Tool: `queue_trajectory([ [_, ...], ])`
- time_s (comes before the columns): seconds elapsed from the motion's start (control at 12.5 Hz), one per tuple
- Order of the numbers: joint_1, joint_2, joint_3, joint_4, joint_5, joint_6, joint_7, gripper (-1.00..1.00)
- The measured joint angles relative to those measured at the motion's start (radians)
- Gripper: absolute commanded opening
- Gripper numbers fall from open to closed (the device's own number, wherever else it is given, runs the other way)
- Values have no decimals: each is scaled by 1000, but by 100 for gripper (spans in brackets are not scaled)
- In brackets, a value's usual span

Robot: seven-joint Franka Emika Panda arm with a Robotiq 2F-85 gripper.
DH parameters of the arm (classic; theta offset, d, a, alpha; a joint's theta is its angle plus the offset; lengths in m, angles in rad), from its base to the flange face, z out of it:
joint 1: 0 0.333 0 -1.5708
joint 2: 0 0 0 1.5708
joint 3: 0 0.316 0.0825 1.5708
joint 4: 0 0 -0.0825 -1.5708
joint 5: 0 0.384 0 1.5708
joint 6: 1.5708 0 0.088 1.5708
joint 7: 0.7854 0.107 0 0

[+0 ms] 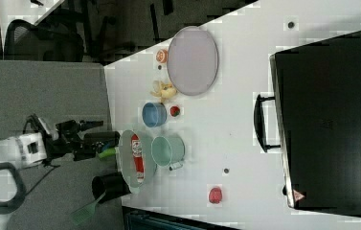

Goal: Pick Ketchup from the table and place it in strainer.

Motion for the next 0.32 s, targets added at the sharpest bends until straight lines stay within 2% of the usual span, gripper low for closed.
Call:
queue_trajectory([
  [0.16, 0, -32, -119, 49, 57, -73, 0, 100],
  [0.32, -17, -31, -218, 90, 67, -146, 0, 100],
])
